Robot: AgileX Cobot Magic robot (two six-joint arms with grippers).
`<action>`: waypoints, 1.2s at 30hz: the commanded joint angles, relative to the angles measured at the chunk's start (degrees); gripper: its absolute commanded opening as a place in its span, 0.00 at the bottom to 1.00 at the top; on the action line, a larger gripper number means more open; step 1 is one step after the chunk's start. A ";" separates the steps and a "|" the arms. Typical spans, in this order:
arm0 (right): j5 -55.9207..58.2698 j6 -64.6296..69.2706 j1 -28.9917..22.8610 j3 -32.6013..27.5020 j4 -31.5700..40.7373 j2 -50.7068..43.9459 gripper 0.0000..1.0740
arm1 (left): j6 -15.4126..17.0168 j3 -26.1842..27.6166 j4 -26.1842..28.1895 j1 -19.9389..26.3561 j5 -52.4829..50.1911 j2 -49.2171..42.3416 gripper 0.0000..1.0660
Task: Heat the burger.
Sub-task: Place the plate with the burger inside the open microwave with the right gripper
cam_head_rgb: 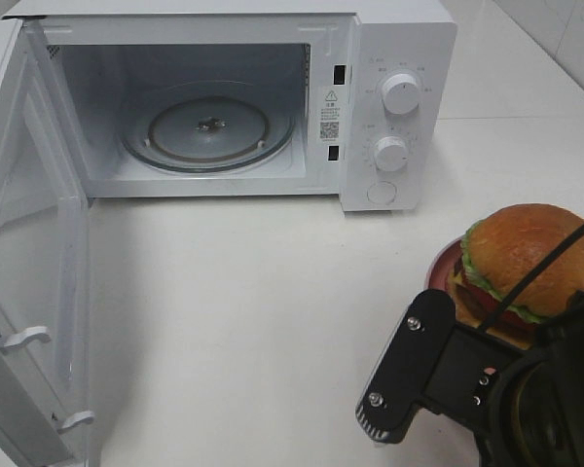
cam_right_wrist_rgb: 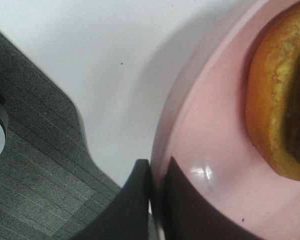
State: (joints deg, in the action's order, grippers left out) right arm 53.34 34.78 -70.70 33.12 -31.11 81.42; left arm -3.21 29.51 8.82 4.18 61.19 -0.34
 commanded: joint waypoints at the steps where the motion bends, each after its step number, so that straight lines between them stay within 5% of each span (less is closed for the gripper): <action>1: 1.66 -3.15 -1.09 0.00 -4.18 -0.74 0.00 | -0.06 0.06 0.29 0.11 0.11 -0.97 0.92; 36: -13.75 -30.77 -1.09 0.00 -10.20 -0.74 0.01 | -0.06 0.06 0.29 0.11 0.11 -0.97 0.92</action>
State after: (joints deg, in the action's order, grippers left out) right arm 39.82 4.93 -71.79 33.06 -38.22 81.42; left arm -3.21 29.51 8.82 4.18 61.19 -0.34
